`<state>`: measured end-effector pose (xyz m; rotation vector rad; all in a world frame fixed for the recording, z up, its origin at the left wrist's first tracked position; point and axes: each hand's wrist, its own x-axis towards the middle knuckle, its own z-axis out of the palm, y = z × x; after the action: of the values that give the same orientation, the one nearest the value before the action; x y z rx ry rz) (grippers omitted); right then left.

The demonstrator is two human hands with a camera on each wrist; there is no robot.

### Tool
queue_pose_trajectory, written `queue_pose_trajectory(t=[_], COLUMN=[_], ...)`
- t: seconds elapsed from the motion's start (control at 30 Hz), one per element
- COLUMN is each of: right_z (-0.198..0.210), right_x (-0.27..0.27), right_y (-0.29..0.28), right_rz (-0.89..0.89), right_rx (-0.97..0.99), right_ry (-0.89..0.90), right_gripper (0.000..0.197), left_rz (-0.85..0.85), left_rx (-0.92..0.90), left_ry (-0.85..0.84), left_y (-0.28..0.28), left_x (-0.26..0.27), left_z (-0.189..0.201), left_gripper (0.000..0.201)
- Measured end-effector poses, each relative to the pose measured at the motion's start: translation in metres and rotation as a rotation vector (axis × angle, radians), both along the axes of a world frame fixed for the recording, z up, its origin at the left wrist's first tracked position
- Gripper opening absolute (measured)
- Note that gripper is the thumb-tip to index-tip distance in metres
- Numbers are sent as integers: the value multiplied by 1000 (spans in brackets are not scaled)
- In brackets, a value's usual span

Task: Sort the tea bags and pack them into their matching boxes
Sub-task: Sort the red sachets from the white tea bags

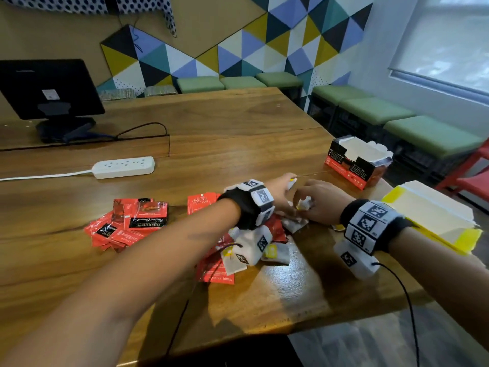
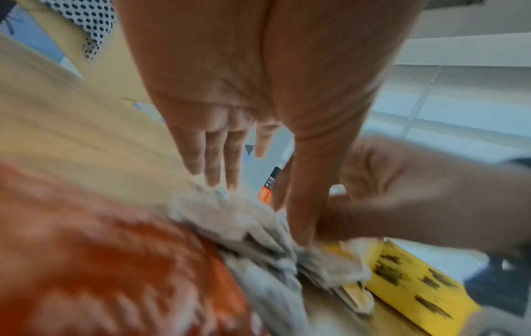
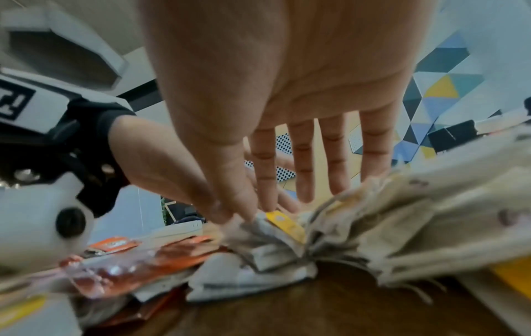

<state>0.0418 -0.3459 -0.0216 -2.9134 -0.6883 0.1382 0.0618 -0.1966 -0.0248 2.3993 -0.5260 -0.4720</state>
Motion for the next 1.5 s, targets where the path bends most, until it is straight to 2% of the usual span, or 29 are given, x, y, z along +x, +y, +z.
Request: queue_pose_trajectory(t=[0.17, 0.3, 0.47, 0.57, 0.63, 0.73, 0.8, 0.87, 0.97, 1.13, 1.27, 1.5], right_z=[-1, 4, 6, 6, 5, -1, -4, -4, -1, 0, 6, 24], right_x=[5, 5, 3, -3, -7, -8, -7, -6, -6, 0, 5, 14], right_y=[1, 4, 23, 44, 57, 68, 69, 67, 62, 47, 34, 8], right_rz=[-32, -9, 59, 145, 198, 176, 158, 157, 147, 103, 144, 20], right_rx=[-106, -177, -45, 47, 78, 23, 7, 17, 54, 177, 194, 435], right_ry=[85, 86, 9, 92, 176, 311, 346, 323, 230, 227, 243, 141], right_gripper=[22, 20, 21, 36, 53, 77, 81, 79, 71, 39, 22, 29], left_rz=[81, 189, 213, 136, 35, -136, -233, -282, -273, -299, -302, -282], left_rx=[46, 152, 272, 290, 322, 389, 472, 541, 519, 471, 463, 450], left_ry=[-9, -12, -2, 6, -18, -103, -143, -182, -193, -205, -208, -267], left_y=[59, 111, 144, 135, 121, 101, 91, 86, 85, 82, 81, 76], left_x=[12, 17, 5, -18, -37, -62, -71, -75, -75, -71, -67, -58], left_z=[7, 6, 8, 12, 12, 7, 2, -1, -1, -2, -7, -12], left_gripper=[56, 47, 43, 36, 38, 51, 68, 81, 83, 83, 83, 60])
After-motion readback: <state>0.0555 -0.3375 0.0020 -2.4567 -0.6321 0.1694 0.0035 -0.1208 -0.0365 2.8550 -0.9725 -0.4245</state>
